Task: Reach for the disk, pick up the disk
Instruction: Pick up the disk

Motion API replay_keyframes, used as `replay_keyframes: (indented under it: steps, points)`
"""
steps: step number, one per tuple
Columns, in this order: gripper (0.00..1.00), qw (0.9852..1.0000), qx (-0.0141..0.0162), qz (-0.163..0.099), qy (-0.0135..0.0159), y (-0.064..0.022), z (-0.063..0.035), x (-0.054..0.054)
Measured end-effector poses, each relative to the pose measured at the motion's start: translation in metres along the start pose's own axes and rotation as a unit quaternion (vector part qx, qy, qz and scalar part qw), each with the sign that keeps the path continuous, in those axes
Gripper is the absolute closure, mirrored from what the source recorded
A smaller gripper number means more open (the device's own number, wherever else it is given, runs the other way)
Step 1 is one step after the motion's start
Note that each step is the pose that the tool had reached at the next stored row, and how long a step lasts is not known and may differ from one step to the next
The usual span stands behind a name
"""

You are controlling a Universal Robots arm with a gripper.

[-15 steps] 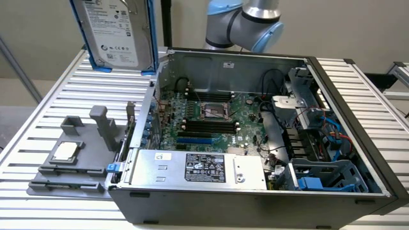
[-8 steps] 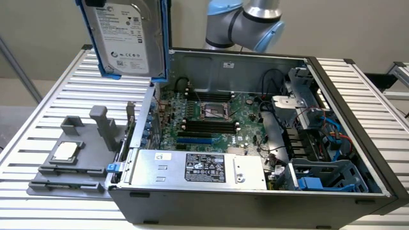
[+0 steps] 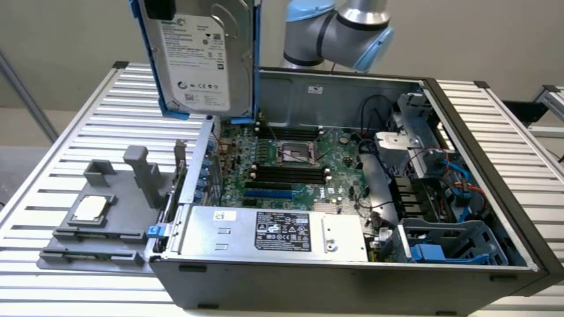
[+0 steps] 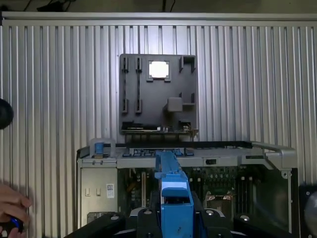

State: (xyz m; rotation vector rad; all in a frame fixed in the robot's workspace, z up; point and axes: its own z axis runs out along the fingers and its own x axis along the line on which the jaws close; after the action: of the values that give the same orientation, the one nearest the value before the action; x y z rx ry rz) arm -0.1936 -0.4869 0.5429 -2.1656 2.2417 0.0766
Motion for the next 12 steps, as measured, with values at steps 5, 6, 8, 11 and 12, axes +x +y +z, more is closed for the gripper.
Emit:
replay_keyframes:
  steps: [5,6,8,11,12]
  points:
    - [0.67,1.0,0.0,0.0,-0.0001,-0.0201,0.0001,0.009]
    - [0.67,1.0,0.0,0.0,-0.0001,-0.0242,0.0001,0.01]
    - [0.67,1.0,0.0,0.0,-0.0001,-0.0325,0.0001,0.013]
    - [0.67,1.0,0.0,0.0,-0.0001,-0.0464,0.0006,0.017]
    - [0.67,1.0,0.0,0.0,0.0,-0.0507,0.0007,0.018]
